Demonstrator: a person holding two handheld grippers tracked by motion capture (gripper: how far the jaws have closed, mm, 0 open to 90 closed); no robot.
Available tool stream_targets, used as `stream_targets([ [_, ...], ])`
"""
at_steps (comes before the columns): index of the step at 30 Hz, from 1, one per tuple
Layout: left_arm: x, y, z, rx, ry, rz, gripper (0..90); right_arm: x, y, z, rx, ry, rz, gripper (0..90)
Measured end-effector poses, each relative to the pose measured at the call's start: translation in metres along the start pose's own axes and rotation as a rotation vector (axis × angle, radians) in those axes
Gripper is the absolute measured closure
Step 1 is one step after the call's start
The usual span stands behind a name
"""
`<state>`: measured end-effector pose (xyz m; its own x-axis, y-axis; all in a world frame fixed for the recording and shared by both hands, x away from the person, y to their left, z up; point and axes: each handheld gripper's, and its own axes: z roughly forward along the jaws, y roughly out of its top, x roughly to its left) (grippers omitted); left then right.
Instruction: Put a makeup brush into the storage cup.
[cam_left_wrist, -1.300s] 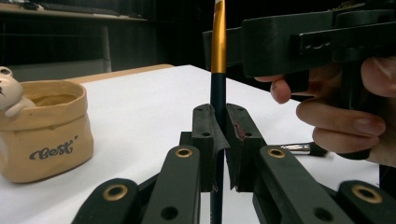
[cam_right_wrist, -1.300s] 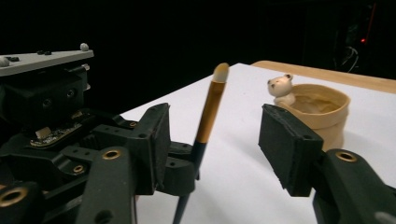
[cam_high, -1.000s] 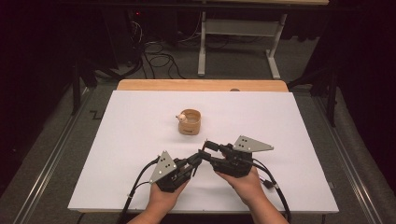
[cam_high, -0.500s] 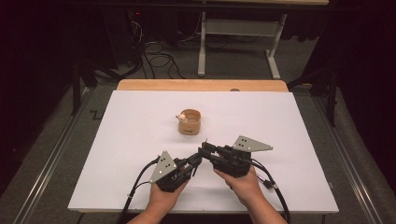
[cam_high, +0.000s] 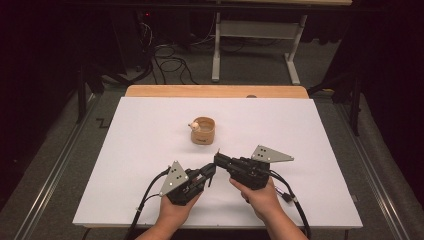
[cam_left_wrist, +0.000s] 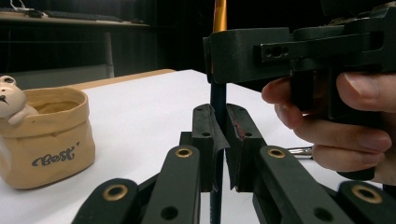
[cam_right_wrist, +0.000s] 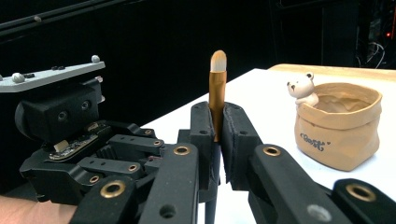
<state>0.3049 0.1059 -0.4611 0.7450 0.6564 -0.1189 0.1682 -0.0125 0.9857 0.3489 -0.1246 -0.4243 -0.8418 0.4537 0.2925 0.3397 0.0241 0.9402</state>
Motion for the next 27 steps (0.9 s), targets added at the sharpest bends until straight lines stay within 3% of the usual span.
stream_targets([
  [3, 0.0, 0.0, 0.001, 0.0, 0.0, -0.003, 83.0, 0.001, 0.0, 0.0, -0.003, -0.009, -0.011, 85.4],
  [7, 0.001, 0.004, 0.001, 0.036, -0.006, -0.005, 82.0, 0.004, 0.0, 0.0, -0.002, -0.027, -0.049, 85.5],
  [10, 0.004, 0.006, 0.001, 0.058, -0.002, -0.005, 74.4, 0.005, 0.001, -0.001, 0.0, -0.044, -0.085, 85.5],
  [14, 0.004, 0.006, 0.002, 0.069, -0.004, 0.005, 71.0, 0.008, 0.002, -0.001, 0.008, -0.066, -0.143, 85.5],
  [22, 0.002, 0.005, 0.004, 0.092, -0.002, 0.026, 73.6, 0.016, 0.0, 0.003, 0.044, -0.081, -0.241, 85.5],
  [27, 0.002, 0.005, 0.003, 0.092, -0.003, 0.031, 75.1, 0.018, -0.001, 0.004, 0.054, -0.085, -0.264, 85.4],
])
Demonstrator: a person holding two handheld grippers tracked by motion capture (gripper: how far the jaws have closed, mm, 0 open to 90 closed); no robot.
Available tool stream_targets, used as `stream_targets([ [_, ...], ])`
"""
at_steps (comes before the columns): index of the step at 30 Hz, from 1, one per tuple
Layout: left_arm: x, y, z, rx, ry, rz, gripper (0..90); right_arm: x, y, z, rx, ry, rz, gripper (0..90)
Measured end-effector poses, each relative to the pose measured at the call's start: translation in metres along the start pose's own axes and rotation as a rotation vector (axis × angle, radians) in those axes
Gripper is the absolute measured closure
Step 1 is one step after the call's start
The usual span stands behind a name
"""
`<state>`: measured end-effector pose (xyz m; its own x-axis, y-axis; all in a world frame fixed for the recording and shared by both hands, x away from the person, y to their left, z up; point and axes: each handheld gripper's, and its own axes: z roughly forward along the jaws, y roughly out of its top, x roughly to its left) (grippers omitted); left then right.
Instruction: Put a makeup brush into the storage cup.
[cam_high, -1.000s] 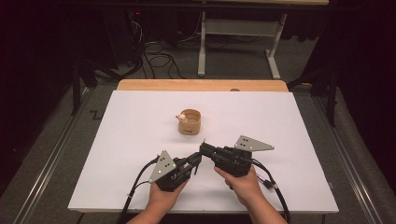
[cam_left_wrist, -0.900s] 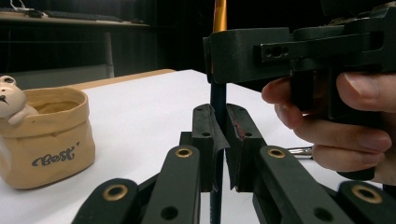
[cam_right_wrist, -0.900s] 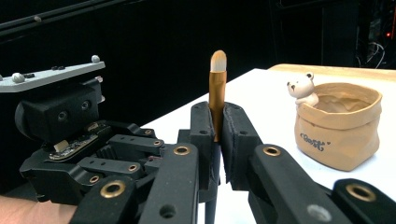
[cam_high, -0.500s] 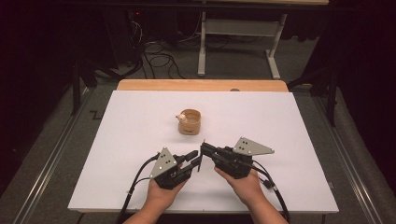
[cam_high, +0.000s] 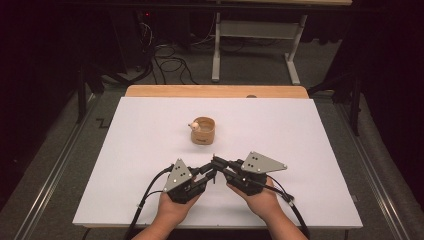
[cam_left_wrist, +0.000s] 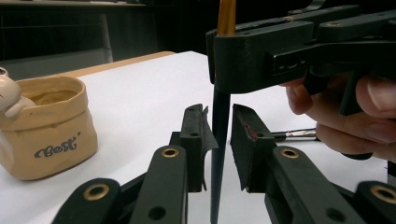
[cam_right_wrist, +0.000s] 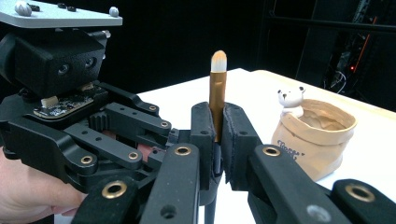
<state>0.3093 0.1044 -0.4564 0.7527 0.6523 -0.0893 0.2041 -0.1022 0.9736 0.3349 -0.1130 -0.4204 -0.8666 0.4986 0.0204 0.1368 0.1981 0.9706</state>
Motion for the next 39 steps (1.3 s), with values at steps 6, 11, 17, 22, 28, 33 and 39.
stream_targets([
  [6, 0.0, 0.0, 0.0, 0.002, -0.006, 0.001, 80.7, 0.0, 0.0, 0.0, -0.002, 0.002, 0.004, 85.4],
  [11, 0.001, -0.001, 0.0, 0.008, -0.005, 0.005, 82.6, -0.001, -0.001, 0.001, 0.007, 0.004, 0.01, 85.3],
  [17, 0.001, 0.0, 0.0, 0.0, -0.004, -0.004, 83.3, -0.001, 0.0, 0.001, 0.009, 0.021, 0.026, 74.6],
  [22, 0.004, 0.0, -0.002, -0.003, 0.003, -0.007, 83.3, -0.003, 0.0, 0.0, -0.004, 0.047, 0.063, 60.2],
  [28, 0.012, 0.002, -0.007, -0.02, 0.026, -0.02, 83.3, -0.012, 0.005, -0.009, -0.036, 0.051, 0.118, 51.6],
  [33, 0.021, 0.002, -0.014, -0.032, 0.054, -0.029, 83.3, -0.021, 0.006, -0.019, -0.031, 0.019, 0.111, 42.0],
  [39, 0.031, 0.002, -0.02, -0.037, 0.091, -0.036, 83.3, -0.038, 0.001, -0.041, 0.01, -0.038, 0.075, 37.6],
])
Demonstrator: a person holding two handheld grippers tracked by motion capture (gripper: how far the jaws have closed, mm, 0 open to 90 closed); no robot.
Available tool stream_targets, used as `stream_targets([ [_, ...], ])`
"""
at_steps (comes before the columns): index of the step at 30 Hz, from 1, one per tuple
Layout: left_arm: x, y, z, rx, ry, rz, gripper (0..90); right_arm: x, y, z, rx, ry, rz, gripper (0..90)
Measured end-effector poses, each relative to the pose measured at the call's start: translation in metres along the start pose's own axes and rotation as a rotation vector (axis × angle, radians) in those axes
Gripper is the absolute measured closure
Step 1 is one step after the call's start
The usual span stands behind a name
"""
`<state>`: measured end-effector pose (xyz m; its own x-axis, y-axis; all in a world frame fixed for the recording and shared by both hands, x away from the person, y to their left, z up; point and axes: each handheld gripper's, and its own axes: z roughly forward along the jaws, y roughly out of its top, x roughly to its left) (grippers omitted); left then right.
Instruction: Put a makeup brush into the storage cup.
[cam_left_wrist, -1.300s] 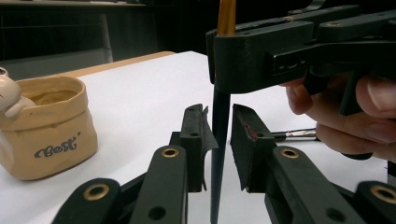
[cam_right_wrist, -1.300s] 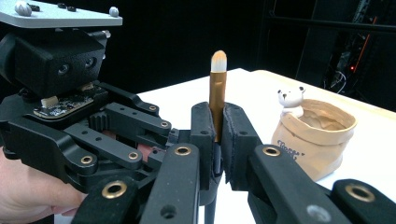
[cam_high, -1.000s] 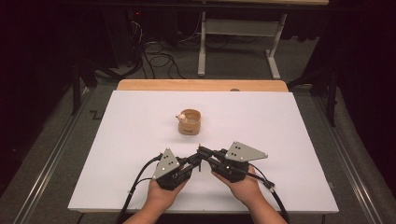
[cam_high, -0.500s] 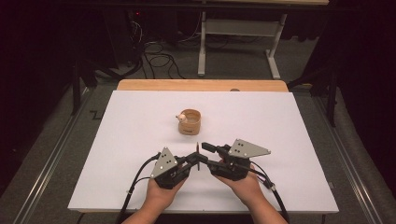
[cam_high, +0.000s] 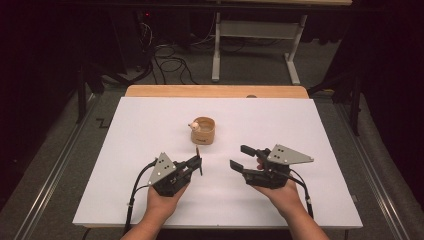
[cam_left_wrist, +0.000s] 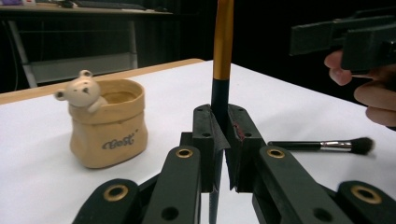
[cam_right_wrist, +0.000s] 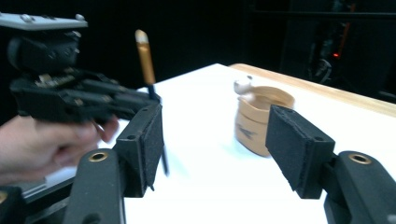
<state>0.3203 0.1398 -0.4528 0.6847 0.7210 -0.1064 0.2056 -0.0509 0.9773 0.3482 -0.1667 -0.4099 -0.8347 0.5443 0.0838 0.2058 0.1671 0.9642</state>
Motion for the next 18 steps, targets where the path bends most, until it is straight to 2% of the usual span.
stream_targets([
  [6, 0.006, 0.001, -0.004, -0.01, 0.017, -0.01, 83.3, -0.016, -0.005, -0.02, 0.003, -0.052, -0.006, 32.0],
  [9, 0.008, 0.001, -0.006, -0.01, 0.029, -0.01, 83.3, -0.02, -0.01, -0.027, 0.024, -0.075, -0.006, 29.0],
  [15, 0.016, 0.003, -0.01, -0.023, 0.054, -0.018, 83.3, -0.025, -0.019, -0.037, 0.012, -0.113, 0.007, 21.3],
  [18, 0.018, 0.003, -0.011, -0.025, 0.065, -0.019, 83.2, -0.027, -0.021, -0.041, 0.001, -0.154, -0.005, 16.5],
])
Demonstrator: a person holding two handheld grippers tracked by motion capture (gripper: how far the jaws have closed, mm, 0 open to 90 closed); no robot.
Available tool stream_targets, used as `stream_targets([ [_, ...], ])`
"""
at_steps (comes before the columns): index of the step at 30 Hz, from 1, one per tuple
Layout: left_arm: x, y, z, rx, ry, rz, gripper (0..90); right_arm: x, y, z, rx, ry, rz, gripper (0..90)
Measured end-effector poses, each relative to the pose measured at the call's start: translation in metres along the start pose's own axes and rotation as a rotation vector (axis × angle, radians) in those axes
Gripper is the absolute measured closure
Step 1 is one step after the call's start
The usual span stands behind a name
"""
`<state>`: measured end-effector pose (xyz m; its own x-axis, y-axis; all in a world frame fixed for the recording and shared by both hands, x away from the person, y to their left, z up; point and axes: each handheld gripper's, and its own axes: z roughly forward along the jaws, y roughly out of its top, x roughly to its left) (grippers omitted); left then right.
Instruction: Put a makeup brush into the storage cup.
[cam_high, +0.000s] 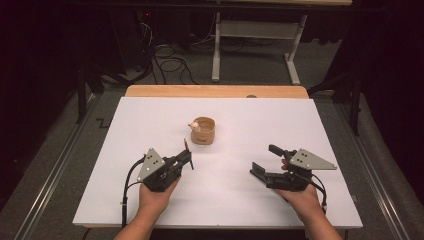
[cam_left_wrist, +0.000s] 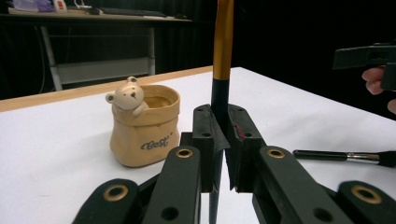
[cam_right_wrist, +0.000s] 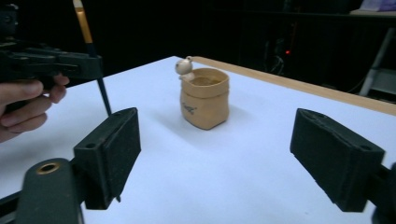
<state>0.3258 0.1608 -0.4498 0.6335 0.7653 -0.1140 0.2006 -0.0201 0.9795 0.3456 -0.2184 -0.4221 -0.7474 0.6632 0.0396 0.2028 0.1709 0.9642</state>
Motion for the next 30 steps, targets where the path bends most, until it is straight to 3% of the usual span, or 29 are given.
stream_targets([
  [6, 0.003, 0.001, -0.001, -0.007, 0.011, 0.002, 83.2, -0.006, -0.007, -0.007, -0.017, -0.053, -0.015, 11.3],
  [12, 0.008, 0.005, 0.003, -0.015, 0.014, -0.012, 83.3, -0.012, -0.013, -0.014, -0.022, -0.113, 0.011, 0.4],
  [15, 0.011, 0.008, 0.005, -0.022, 0.019, -0.018, 83.3, -0.013, -0.014, -0.017, -0.036, -0.117, -0.007, 0.4],
  [19, 0.016, 0.013, 0.006, -0.032, 0.038, -0.035, 83.3, -0.014, -0.015, -0.018, -0.038, -0.121, 0.016, 0.4],
  [23, 0.02, 0.02, 0.007, -0.039, 0.048, -0.041, 83.3, -0.013, -0.016, -0.017, -0.026, -0.121, -0.005, 0.4],
  [30, 0.022, 0.038, 0.011, -0.052, 0.054, -0.025, 83.3, -0.014, -0.016, -0.017, -0.036, -0.12, -0.002, 0.4],
])
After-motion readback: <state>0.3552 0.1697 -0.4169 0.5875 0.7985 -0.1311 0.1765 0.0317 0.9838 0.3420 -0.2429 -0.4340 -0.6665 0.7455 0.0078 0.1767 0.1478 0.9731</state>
